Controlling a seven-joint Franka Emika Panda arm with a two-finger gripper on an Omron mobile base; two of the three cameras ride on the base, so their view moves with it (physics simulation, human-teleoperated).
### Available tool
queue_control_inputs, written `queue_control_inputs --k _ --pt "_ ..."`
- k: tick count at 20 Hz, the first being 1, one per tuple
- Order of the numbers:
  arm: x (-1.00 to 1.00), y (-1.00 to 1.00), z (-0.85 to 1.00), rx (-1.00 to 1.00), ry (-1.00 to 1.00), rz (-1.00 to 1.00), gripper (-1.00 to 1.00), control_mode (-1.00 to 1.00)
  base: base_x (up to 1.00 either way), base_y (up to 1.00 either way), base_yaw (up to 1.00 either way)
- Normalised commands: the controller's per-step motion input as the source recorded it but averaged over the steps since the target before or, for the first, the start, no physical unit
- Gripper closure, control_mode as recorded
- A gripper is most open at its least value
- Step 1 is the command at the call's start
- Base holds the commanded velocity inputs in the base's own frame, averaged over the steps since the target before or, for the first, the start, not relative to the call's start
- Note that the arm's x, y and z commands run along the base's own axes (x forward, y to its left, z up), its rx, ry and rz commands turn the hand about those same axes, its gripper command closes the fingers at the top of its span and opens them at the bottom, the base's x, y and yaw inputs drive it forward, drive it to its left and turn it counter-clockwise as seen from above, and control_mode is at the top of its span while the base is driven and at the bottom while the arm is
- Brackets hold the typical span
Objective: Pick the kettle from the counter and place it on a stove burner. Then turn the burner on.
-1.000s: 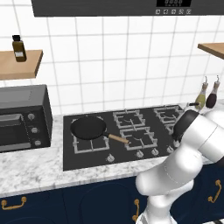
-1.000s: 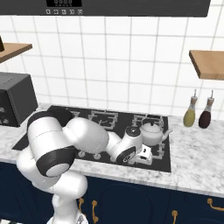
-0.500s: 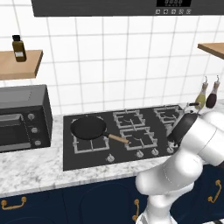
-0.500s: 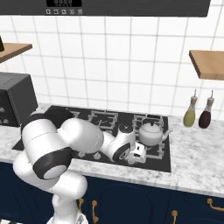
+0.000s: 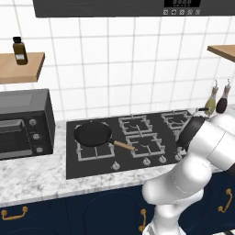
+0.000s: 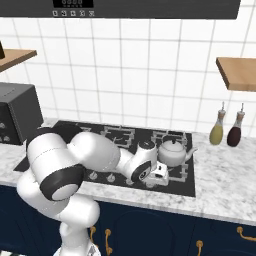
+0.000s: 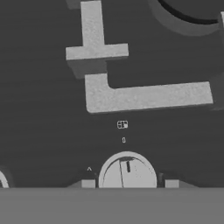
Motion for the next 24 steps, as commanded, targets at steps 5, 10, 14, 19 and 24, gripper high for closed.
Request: queue_control_inputs --k 5,10,14,19,24 --pt "0.00 0.00 -0.40 0.00 0.02 0.27 1.00 -1.00 0.00 0.00 0.00" --pt "0.00 0.00 -0.55 0.00 -0.01 0.33 1.00 -1.00 0.00 0.00 0.00" --pt "0.00 0.06 -0.61 0.00 -0.04 0.37 1.00 -1.00 0.00 0.00 0.00" --pt "0.00 0.14 -0.62 0.00 -0.07 0.35 1.00 -1.00 0.00 0.00 0.00" --pt "0.00 0.28 -0.54 -0.01 -0.02 0.28 1.00 -1.00 0.00 0.00 0.00"
